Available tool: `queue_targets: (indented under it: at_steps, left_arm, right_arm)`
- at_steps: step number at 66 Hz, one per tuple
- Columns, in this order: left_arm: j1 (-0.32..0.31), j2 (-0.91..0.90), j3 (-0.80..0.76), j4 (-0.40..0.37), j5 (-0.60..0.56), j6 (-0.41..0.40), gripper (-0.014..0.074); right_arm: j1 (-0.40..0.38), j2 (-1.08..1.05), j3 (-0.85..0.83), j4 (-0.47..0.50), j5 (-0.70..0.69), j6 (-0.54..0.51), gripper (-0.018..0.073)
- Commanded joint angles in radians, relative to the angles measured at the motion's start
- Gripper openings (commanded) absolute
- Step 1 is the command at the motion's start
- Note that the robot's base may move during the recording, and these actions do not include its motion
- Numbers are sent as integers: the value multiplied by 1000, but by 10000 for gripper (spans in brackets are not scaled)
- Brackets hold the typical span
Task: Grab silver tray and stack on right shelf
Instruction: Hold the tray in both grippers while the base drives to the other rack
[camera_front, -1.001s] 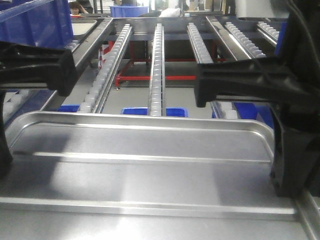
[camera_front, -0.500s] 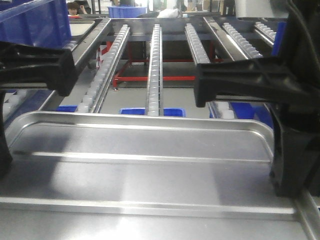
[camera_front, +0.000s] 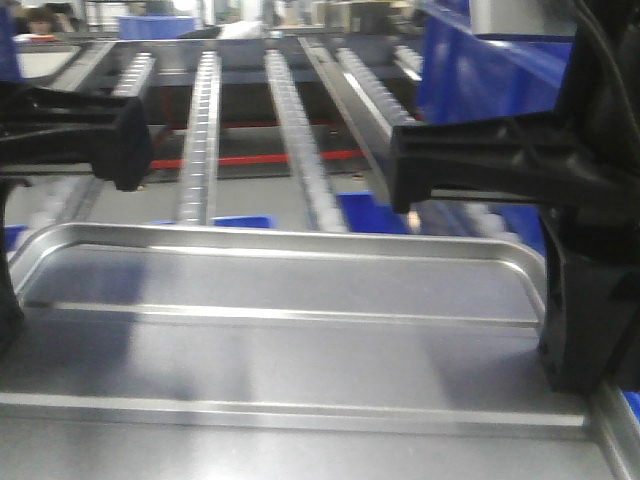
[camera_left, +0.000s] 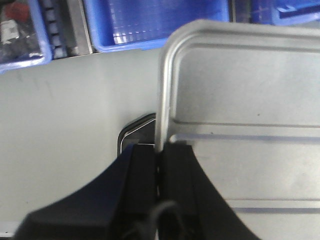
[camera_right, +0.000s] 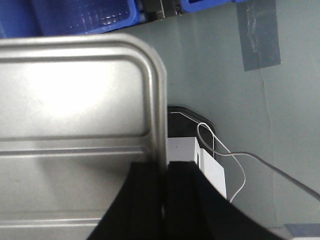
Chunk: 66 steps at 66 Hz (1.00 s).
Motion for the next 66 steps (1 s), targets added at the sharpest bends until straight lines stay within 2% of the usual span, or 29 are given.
queue_targets:
  at_steps: [1, 66]
  left_arm:
    - [-14, -26, -26, -4, -38, -3, -99]
    - [-14, -26, -26, -4, -38, -3, -99]
  right_arm:
    - [1, -31, -31, -23, -51, 7, 52]
    - [1, -31, -31, -23, -30, 7, 52]
